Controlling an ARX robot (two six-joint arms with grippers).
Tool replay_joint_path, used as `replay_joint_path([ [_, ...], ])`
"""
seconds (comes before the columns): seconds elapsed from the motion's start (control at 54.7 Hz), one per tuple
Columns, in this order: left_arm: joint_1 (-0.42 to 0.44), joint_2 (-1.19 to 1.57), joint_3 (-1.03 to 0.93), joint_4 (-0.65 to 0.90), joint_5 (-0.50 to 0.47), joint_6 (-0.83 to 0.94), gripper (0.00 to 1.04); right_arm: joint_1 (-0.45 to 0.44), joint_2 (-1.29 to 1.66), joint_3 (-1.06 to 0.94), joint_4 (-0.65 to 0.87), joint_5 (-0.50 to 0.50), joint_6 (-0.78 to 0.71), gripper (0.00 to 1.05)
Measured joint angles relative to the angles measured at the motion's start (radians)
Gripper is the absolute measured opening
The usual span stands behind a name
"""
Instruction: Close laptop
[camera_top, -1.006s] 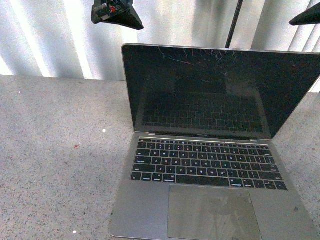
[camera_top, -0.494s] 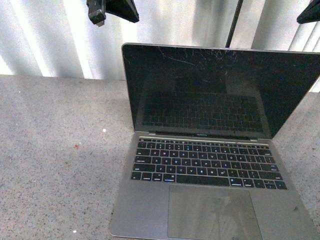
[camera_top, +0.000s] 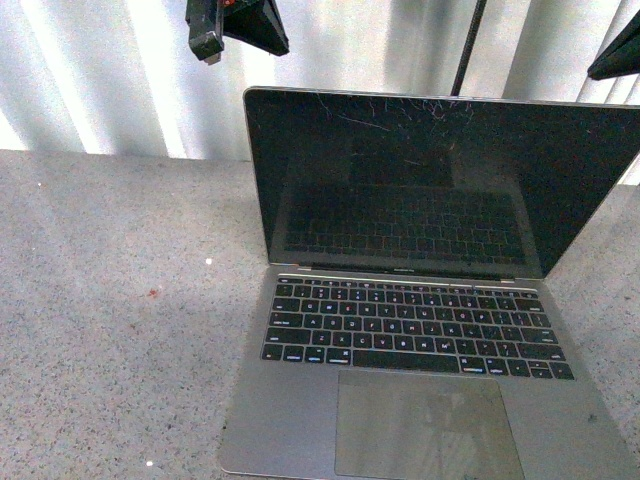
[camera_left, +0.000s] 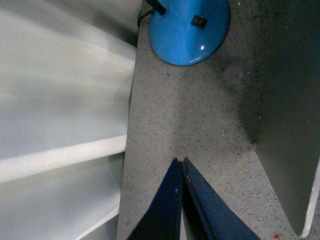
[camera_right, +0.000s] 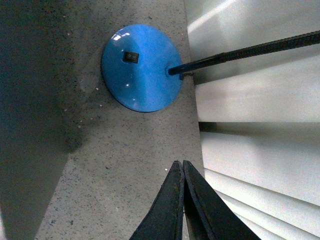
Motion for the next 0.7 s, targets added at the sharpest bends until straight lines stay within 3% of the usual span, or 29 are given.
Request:
replay_joint_path([
  [0.695, -0.063, 0.068, 0.011, -0.030, -0.019, 0.023, 0.04, 0.042, 0.037, -0.004, -0.107, 0.021, 0.006, 0.03],
])
